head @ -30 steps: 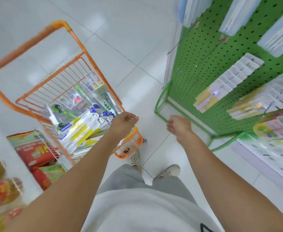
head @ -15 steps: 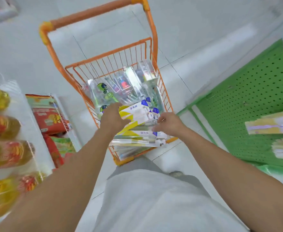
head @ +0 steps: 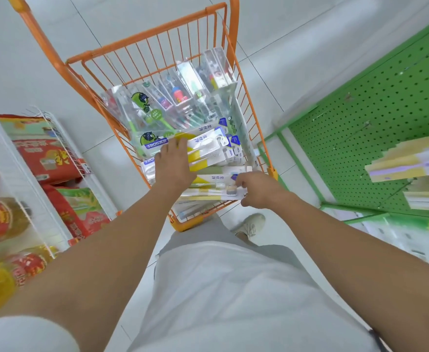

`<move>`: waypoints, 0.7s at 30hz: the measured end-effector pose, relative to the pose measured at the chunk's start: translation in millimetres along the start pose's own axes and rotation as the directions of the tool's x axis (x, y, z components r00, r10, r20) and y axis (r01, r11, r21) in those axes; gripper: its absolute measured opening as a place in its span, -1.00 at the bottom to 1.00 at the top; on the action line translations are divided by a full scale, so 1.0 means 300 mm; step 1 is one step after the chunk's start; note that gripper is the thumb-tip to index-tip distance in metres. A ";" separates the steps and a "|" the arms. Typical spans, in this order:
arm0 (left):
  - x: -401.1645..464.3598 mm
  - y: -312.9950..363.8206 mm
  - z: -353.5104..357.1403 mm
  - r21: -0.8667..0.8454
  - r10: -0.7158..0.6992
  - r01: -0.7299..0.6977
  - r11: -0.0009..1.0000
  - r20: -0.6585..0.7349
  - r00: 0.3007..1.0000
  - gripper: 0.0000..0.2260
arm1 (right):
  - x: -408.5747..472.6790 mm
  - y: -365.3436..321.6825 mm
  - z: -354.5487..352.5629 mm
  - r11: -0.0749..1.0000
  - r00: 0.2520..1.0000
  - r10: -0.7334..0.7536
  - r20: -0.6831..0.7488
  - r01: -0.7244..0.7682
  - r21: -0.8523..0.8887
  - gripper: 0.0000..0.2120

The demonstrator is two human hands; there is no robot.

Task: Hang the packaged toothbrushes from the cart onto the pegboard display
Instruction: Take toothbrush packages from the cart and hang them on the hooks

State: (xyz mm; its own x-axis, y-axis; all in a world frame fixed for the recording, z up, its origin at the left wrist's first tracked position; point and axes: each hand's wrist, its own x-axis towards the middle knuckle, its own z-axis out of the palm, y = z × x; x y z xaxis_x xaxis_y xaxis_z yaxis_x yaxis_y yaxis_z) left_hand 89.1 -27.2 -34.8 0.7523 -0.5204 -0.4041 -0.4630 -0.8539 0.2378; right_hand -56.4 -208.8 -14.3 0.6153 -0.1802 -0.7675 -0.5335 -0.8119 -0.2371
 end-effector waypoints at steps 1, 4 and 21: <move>-0.001 -0.001 -0.002 -0.010 0.004 -0.004 1.000 0.004 1.000 -0.31 | 0.001 0.007 0.009 1.000 1.000 0.001 -0.002 -0.001 0.025 -0.49; -0.007 0.000 -0.008 -0.029 0.023 -0.023 0.999 -0.009 1.000 -0.35 | -0.009 0.011 0.025 0.999 0.998 -0.048 -0.037 0.048 0.018 -0.64; -0.010 0.055 -0.211 -0.256 -0.061 0.029 0.966 -0.118 0.991 -0.27 | -0.221 0.068 -0.295 0.017 0.975 0.171 -0.140 0.139 0.990 -0.86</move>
State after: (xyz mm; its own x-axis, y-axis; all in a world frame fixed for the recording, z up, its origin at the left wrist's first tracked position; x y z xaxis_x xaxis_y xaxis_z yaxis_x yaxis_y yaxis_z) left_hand 108.9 -40.3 26.2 0.8291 -0.4646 -0.3110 -0.3057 -0.8425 0.4436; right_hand -56.6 -262.7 84.4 0.5904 -0.3919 -0.7056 -0.4979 0.5112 -0.7005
